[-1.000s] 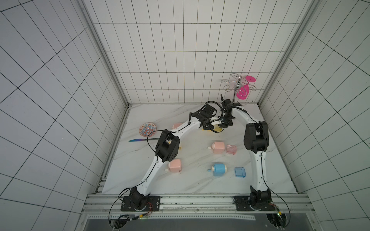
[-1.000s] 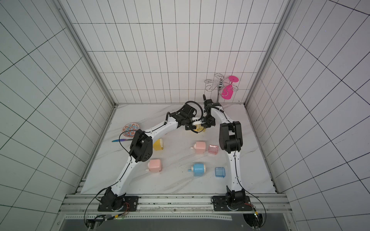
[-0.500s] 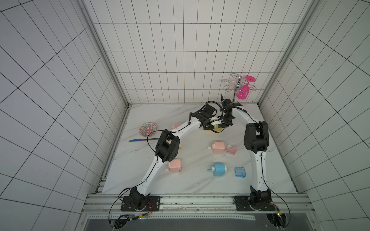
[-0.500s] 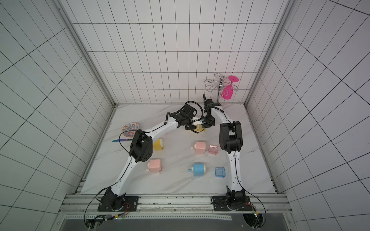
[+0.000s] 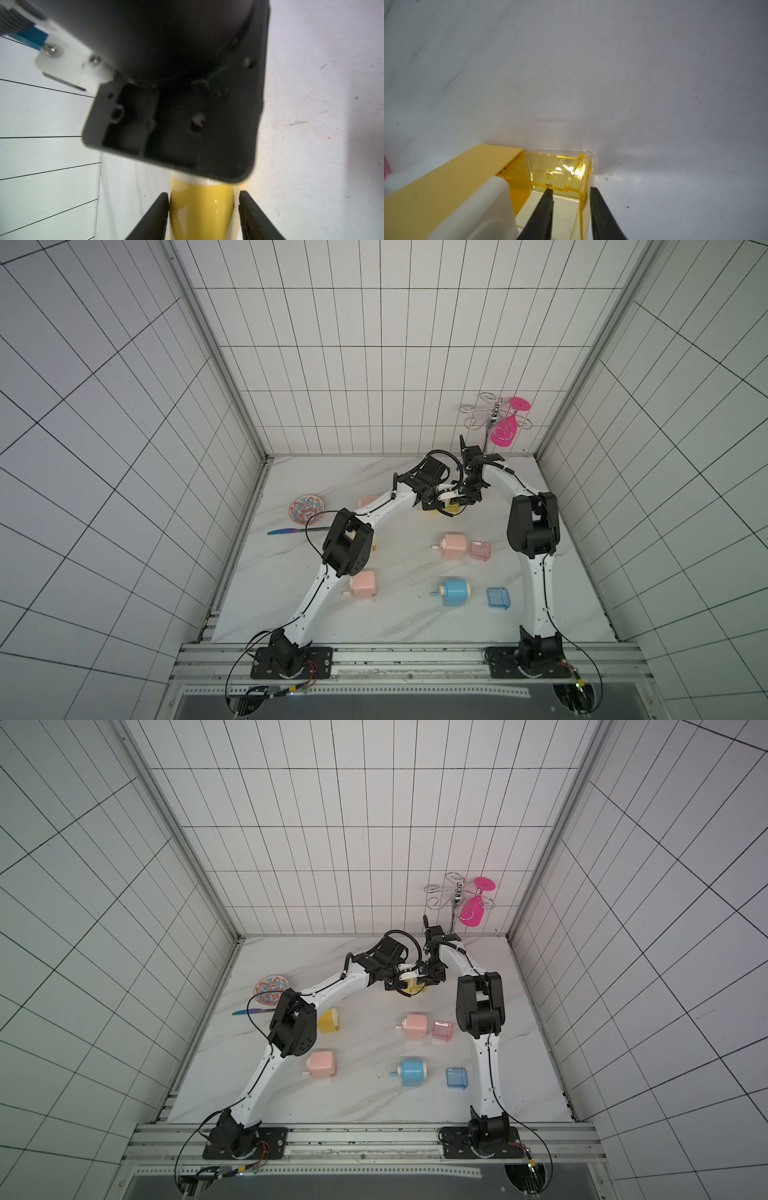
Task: Put the tray back into the pencil sharpener
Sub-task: Close the container of the pencil sharpener.
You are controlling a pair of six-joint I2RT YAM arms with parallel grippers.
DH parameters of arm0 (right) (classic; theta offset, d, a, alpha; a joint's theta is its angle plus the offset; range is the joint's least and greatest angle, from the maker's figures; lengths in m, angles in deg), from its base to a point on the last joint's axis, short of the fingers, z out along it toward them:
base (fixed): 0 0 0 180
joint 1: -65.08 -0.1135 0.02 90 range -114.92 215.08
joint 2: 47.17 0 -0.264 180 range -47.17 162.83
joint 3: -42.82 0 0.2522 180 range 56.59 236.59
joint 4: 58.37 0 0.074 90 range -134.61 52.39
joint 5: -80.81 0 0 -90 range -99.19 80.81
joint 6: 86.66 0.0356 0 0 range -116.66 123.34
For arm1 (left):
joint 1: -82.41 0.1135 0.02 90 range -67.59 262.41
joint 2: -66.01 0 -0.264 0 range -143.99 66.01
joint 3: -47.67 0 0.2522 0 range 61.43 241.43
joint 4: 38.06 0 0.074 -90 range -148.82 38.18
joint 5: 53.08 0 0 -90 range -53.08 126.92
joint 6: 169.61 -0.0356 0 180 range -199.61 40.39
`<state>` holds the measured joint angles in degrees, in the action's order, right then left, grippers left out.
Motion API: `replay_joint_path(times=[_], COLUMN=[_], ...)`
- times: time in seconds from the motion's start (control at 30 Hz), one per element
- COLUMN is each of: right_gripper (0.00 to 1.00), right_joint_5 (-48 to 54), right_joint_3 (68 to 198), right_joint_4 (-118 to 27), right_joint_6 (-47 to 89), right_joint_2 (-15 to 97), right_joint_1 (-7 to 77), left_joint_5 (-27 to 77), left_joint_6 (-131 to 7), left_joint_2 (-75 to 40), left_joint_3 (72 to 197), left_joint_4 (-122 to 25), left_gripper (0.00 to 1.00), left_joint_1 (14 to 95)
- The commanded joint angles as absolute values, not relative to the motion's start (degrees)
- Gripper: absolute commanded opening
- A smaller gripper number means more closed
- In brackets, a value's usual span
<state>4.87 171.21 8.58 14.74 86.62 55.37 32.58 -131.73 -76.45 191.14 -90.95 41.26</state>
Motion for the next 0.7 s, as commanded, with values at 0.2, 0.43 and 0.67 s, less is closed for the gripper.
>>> replay_joint_path(times=[0.2, 0.43, 0.67], right_gripper=[0.26, 0.17, 0.13], right_joint_5=[5.1, 6.5, 7.2], right_joint_3=[170.6, 170.3, 169.5], right_joint_4=[8.5, 8.4, 7.6], right_joint_6=[16.7, 16.7, 17.5], right_joint_2=[84.7, 84.4, 84.6], right_joint_1=[55.6, 55.4, 55.6], left_joint_5=[31.9, 31.9, 31.9], left_joint_6=[-132.7, -132.6, -132.6], left_joint_2=[-73.7, -73.7, -73.7], left_joint_3=[190.5, 190.6, 190.5], left_joint_4=[-90.2, -90.2, -90.2], left_gripper=[0.57, 0.57, 0.57], left_joint_1=[41.1, 41.1, 41.1])
